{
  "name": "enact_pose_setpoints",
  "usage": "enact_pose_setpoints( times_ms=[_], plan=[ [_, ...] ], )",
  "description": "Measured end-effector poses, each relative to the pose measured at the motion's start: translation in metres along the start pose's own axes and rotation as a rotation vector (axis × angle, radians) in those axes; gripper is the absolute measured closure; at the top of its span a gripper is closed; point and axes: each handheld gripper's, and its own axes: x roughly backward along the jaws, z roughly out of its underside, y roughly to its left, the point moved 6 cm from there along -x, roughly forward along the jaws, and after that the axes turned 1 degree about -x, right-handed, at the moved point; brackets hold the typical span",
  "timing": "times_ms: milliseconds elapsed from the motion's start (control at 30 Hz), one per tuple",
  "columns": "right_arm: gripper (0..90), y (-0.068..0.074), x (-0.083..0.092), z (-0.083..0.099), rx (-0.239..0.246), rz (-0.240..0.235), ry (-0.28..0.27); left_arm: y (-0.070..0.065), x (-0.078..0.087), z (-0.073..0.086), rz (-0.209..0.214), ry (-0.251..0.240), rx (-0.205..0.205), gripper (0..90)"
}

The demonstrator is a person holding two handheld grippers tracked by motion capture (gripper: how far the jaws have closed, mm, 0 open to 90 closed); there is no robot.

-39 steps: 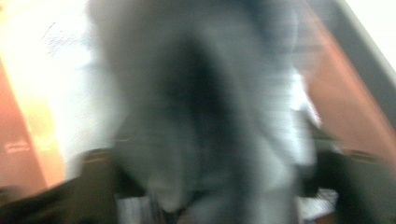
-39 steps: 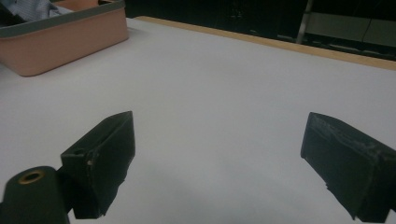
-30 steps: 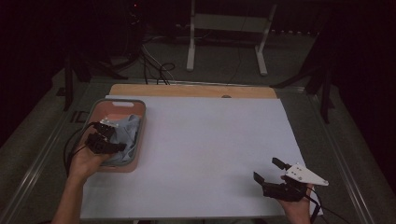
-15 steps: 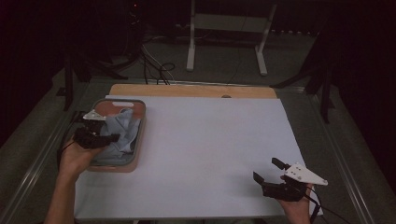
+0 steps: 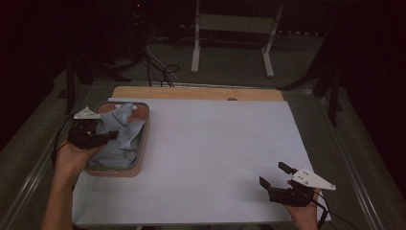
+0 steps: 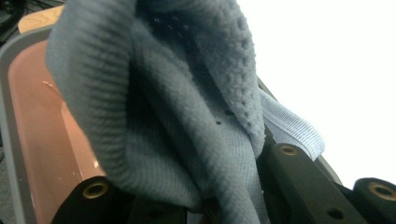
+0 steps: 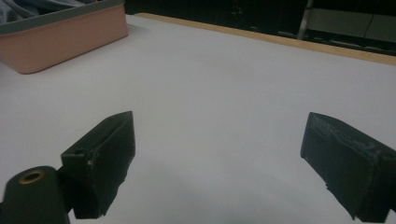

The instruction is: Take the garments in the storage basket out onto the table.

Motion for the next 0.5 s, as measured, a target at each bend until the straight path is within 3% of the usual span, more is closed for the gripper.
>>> enact_pose_setpoints(
  times_ms=[500],
  plan=[
    [9.9, 0.000, 0.000, 0.000, -0.002, -0.001, 0.002, 0.001, 0.013, -0.012, 0.015, -0.059, -0.011, 76.7]
  ],
)
